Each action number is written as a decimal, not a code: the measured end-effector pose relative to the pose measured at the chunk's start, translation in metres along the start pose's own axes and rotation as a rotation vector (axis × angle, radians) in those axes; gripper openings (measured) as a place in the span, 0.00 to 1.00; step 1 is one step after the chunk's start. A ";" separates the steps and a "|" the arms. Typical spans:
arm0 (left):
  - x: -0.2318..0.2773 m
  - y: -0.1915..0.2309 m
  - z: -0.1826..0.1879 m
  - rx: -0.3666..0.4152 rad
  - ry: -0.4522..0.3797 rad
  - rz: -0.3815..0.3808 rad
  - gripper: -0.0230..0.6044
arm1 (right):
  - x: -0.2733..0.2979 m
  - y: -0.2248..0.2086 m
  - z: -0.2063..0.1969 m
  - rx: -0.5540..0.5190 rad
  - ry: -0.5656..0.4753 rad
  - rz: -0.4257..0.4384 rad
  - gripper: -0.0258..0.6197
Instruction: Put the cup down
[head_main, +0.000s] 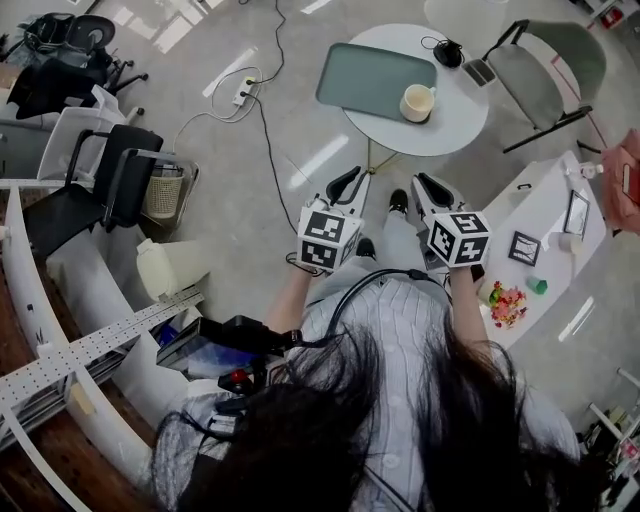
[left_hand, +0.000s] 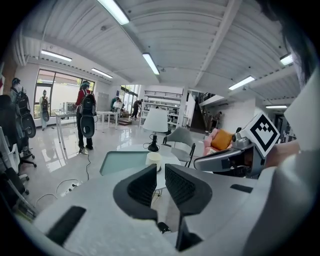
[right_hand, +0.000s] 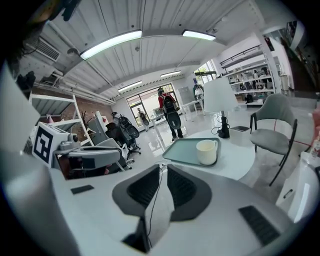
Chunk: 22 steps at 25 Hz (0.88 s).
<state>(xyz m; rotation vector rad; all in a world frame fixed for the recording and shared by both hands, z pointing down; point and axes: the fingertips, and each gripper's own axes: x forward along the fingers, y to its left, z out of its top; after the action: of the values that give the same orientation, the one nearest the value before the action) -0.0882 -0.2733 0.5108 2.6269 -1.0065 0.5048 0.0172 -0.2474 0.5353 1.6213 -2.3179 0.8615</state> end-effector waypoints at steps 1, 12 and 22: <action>-0.003 -0.002 -0.001 0.001 -0.003 0.002 0.14 | -0.004 0.002 -0.002 -0.003 0.002 -0.001 0.14; -0.017 -0.026 -0.014 -0.053 -0.009 -0.020 0.11 | -0.031 0.012 -0.028 0.006 0.043 -0.003 0.14; -0.029 -0.064 -0.024 -0.040 0.007 -0.021 0.07 | -0.059 0.020 -0.048 0.019 0.046 0.041 0.14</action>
<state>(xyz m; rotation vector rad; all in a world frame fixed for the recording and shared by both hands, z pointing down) -0.0695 -0.2013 0.5119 2.5954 -0.9762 0.4839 0.0139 -0.1695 0.5403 1.5502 -2.3262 0.9216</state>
